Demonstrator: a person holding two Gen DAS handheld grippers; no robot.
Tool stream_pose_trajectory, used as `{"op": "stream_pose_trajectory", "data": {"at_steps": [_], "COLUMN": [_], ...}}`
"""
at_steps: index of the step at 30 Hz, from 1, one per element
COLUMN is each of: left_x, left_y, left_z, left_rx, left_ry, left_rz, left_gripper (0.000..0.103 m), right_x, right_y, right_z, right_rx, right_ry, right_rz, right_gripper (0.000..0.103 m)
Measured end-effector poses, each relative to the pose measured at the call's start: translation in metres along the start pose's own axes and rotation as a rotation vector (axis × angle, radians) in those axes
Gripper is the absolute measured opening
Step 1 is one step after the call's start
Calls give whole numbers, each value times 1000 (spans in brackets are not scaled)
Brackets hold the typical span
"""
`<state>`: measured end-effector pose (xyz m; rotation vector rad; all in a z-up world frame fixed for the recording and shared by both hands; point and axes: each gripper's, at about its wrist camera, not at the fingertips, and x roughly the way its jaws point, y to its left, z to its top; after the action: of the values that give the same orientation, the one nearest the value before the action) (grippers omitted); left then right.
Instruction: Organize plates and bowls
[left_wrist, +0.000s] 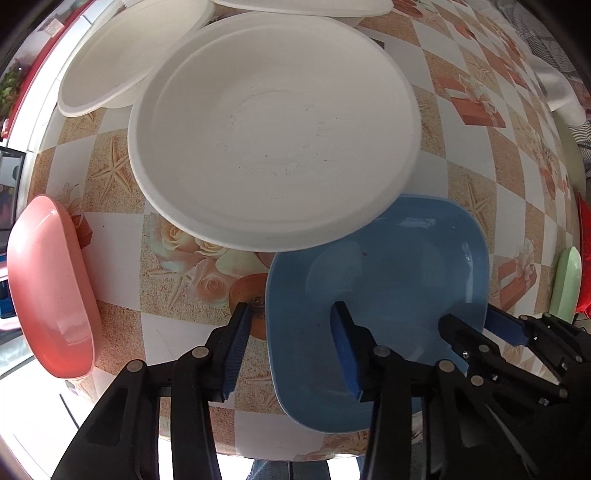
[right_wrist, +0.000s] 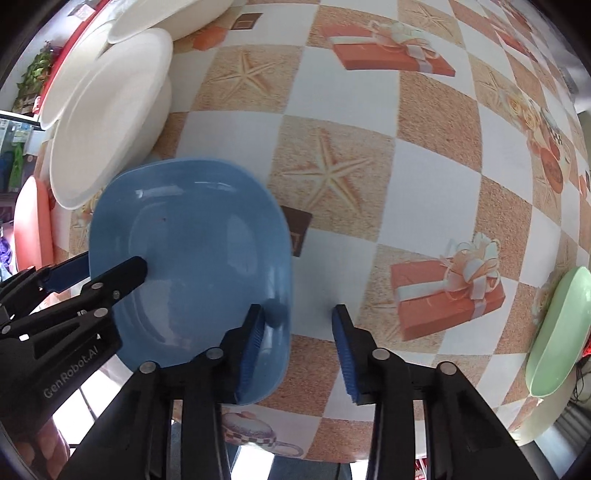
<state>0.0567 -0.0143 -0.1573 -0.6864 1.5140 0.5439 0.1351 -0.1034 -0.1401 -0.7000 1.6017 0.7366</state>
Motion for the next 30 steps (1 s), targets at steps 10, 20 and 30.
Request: {"op": "stream_pose_trajectory", "data": {"at_steps": [10, 20, 30], "left_x": [-18, -24, -35], "left_y": [-20, 21, 0], "left_z": [-18, -11, -26], "left_rx": [62, 49, 30], "left_ry": [-1, -12, -30], "left_rz": [25, 69, 68], "left_gripper": [41, 41, 41], "right_x": [11, 24, 31], "right_y": [27, 88, 138], "right_z": [-5, 1, -7], "right_rx": [35, -19, -80], "right_ry": [58, 99, 103], "right_rz": [106, 150, 136], "right_gripper": [22, 23, 23]}}
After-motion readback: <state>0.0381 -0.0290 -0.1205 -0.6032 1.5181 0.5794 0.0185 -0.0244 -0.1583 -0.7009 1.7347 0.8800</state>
